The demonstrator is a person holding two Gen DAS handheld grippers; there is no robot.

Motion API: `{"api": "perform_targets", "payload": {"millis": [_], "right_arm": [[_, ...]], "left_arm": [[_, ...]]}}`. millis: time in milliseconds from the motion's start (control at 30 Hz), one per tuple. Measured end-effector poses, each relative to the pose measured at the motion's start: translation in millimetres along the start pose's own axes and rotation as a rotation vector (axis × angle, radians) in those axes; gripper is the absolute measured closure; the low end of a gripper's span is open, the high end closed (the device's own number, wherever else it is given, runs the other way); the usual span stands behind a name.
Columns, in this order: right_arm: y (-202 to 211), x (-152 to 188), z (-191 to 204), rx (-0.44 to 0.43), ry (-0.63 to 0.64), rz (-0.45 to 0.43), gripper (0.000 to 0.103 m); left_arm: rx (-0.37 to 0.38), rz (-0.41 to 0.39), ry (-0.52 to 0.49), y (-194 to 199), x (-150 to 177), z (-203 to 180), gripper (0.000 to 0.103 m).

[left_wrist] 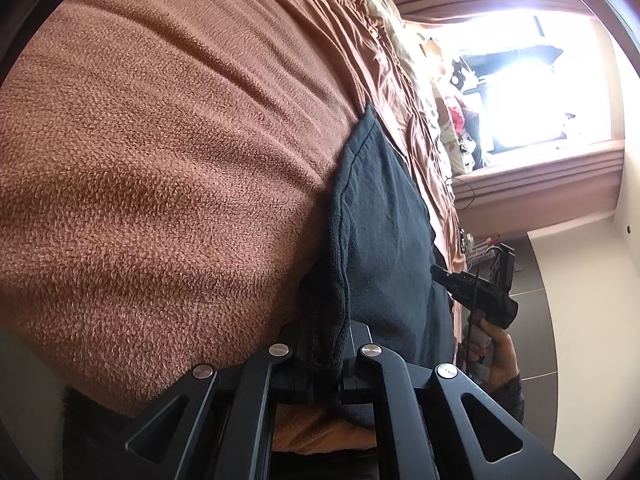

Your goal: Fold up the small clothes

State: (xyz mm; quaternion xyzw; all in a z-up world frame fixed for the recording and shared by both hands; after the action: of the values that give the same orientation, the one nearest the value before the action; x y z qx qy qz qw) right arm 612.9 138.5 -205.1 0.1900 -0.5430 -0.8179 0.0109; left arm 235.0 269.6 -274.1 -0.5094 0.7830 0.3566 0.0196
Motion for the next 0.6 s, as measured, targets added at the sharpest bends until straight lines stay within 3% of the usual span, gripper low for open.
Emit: {"api": "perform_targets", "payload": {"millis": [367,467,600], "right_arm": [[-16,-33,10,-0.005,-0.051,-0.027,0.094],[-3,-28,7,-0.070,-0.079,-0.009,0.093],[12,-7,17,-0.095,-0.017,0.002,0.093]], "left_arm": [[0.077,-0.025,0.027,9,-4,-7,0.096],[0.117,-0.031,0.012,17,-10,-19,0.096],[0.181,-0.044,-0.004,23,-17,-39,0.097]]}}
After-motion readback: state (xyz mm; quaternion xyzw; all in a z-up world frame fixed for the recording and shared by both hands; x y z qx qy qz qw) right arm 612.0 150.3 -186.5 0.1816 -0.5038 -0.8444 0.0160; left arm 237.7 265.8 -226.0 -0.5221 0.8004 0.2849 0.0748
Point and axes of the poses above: each gripper's, at about its wrist camera, not at the fingertips, and y roughly against the way its jaws point, z to its left, x to its underside, the point moved 7 cm from there along -y, roughly the way its jaws point, and after that the axes turned 15 degrees about -y, right-handed, at the moved point
